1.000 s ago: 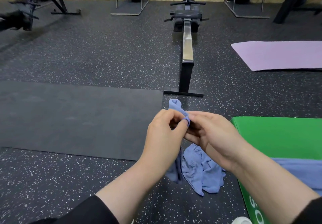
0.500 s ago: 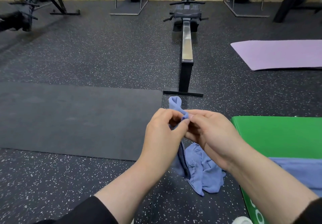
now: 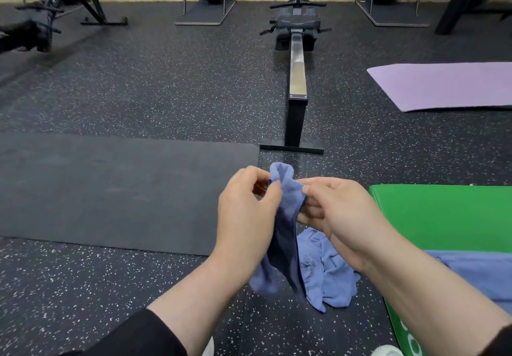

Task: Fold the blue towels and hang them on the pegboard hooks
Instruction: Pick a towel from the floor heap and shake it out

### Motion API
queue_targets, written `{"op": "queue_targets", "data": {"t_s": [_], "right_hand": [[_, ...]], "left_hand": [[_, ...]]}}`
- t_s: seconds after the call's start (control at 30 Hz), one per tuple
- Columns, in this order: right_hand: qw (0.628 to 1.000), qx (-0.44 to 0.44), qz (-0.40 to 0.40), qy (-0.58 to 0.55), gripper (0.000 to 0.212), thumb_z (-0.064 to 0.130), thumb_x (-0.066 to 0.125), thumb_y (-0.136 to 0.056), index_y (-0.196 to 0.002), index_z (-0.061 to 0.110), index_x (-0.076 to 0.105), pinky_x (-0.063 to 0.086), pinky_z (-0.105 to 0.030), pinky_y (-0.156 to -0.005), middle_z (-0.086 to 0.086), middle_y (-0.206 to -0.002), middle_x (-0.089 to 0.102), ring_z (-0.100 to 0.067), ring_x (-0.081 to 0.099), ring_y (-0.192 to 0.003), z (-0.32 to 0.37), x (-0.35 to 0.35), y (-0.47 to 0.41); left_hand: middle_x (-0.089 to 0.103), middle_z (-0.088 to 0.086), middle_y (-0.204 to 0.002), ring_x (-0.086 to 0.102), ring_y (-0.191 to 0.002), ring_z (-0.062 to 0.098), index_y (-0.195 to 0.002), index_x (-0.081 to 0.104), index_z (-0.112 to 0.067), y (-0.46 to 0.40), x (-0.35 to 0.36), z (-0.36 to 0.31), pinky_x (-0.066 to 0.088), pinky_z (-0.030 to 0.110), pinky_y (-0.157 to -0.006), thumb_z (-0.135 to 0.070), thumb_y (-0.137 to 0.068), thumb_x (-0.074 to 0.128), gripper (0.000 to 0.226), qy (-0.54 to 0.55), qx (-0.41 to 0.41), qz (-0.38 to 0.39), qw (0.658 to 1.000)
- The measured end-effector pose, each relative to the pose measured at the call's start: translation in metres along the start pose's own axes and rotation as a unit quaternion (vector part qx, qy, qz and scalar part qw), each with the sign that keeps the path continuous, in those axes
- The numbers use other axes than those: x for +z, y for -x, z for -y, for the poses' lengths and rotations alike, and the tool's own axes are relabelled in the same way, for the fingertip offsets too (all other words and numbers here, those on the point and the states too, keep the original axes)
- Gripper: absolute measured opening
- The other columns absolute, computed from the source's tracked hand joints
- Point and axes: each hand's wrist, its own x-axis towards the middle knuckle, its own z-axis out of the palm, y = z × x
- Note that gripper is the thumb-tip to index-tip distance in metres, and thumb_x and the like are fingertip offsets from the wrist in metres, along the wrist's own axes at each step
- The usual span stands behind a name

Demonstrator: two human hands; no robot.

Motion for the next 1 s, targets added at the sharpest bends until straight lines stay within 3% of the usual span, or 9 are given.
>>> {"op": "queue_targets", "data": {"t_s": [0.07,0.17,0.3,0.43,0.53,0.63,0.73,0.87,1.0], "right_hand": [[1.0,-0.006,0.007,0.014,0.034,-0.002,0.047,-0.097,-0.089,0.004,0.079,0.061,-0.038,-0.079,-0.01,-0.072,0.07,-0.014,0.061,-0.069,-0.001,0.003,0.002],[1.0,-0.007,0.001,0.021,0.034,0.002,0.05,-0.097,-0.09,0.012,0.081,0.053,-0.051,-0.098,-0.02,-0.087,0.073,-0.024,0.061,-0.086,-0.003,0.004,0.002],[1.0,-0.01,0.022,0.008,0.031,0.002,0.048,-0.097,-0.092,0.006,0.079,0.059,-0.032,-0.084,-0.011,-0.091,0.077,-0.018,0.07,-0.091,0.0,0.002,0.004],[0.999,-0.014,0.025,-0.023,0.018,0.012,0.058,-0.099,-0.097,0.005,0.074,0.058,-0.035,-0.087,-0.017,-0.096,0.077,-0.02,0.072,-0.091,-0.002,-0.001,0.003],[1.0,-0.015,-0.006,-0.026,0.016,0.002,0.057,-0.098,-0.097,0.006,0.073,0.059,-0.025,-0.067,-0.01,-0.08,0.075,-0.014,0.07,-0.07,0.002,-0.003,0.0],[0.991,-0.063,-0.014,0.119,0.019,0.002,0.058,-0.094,-0.091,0.011,0.075,0.058,-0.032,-0.059,-0.005,-0.063,0.07,-0.008,0.061,-0.056,0.002,-0.011,-0.006],[0.932,-0.154,-0.001,0.328,0.021,0.01,0.06,-0.092,-0.085,0.023,0.074,0.045,-0.031,-0.057,0.008,-0.062,0.067,-0.004,0.049,-0.056,0.007,-0.02,-0.007],[0.899,-0.194,0.013,0.392,0.026,0.008,0.059,-0.094,-0.085,0.029,0.07,0.037,-0.032,-0.057,0.005,-0.06,0.059,-0.003,0.042,-0.052,0.015,-0.03,-0.001],[0.891,-0.192,0.024,0.41,0.025,0.008,0.059,-0.095,-0.087,0.03,0.07,0.031,-0.017,-0.05,0.014,-0.056,0.056,-0.002,0.042,-0.048,0.017,-0.041,0.005]], "left_hand": [[0.065,-0.009,-0.081,0.062,-0.075,0.009,-0.078,0.066,-0.025,0.006,0.004,-0.001,0.05,0.027,-0.071,-0.018,-0.089,0.071,0.014,-0.006,0.013,0.022,1.0],[0.062,-0.011,-0.083,0.059,-0.073,0.01,-0.078,0.066,-0.026,0.012,0.01,0.0,0.05,0.029,-0.07,-0.02,-0.089,0.072,0.014,-0.017,0.039,0.039,0.998],[0.061,-0.013,-0.085,0.06,-0.078,0.009,-0.08,0.067,-0.023,0.012,0.01,0.002,0.05,0.03,-0.073,-0.018,-0.088,0.074,0.012,-0.028,0.079,0.034,0.996],[0.062,-0.012,-0.086,0.06,-0.087,0.009,-0.088,0.073,-0.02,0.012,0.01,0.004,0.047,0.026,-0.078,-0.016,-0.092,0.066,0.009,-0.063,0.148,0.065,0.985],[0.069,-0.012,-0.086,0.063,-0.086,0.007,-0.088,0.074,-0.022,0.01,0.005,0.003,0.048,0.022,-0.078,-0.012,-0.089,0.057,0.02,-0.042,0.134,0.07,0.988],[0.067,-0.013,-0.088,0.062,-0.081,0.007,-0.094,0.064,-0.028,-0.004,-0.01,0.003,0.049,0.025,-0.077,-0.012,-0.091,0.06,0.017,-0.018,0.09,0.067,0.993],[0.054,-0.015,-0.113,0.055,-0.103,0.007,-0.111,0.06,-0.033,-0.027,-0.029,0.016,0.046,0.029,-0.091,-0.029,-0.092,0.062,0.019,-0.148,0.156,0.121,0.969],[0.042,-0.013,-0.139,0.04,-0.129,0.009,-0.109,0.064,-0.038,-0.036,-0.044,0.024,0.031,0.029,-0.109,-0.045,-0.092,0.061,0.019,-0.222,0.172,0.241,0.929],[0.041,-0.01,-0.149,0.034,-0.137,0.012,-0.099,0.066,-0.035,-0.033,-0.045,0.025,0.032,0.041,-0.113,-0.05,-0.096,0.058,0.018,-0.323,0.139,0.28,0.893]]}}
